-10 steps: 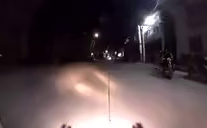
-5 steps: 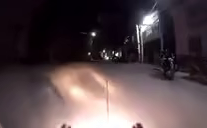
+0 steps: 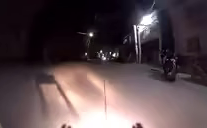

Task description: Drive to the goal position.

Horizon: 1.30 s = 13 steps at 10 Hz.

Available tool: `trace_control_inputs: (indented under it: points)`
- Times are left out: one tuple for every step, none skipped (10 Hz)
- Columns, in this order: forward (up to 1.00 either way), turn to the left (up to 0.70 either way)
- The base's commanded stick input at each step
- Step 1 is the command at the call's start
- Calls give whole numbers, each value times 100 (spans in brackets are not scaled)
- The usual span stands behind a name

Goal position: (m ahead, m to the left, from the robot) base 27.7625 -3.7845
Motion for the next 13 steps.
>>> trace_control_inputs:
  points:
    - [60, -15]
    - [60, -15]
    - [60, -15]
    - [60, -15]
    - [60, -15]
    - [60, -15]
    - [60, -15]
    - [60, -15]
    - [60, -15]
    - [60, -15]
    - [60, -15]
    - [60, -15]
    - [60, -15]
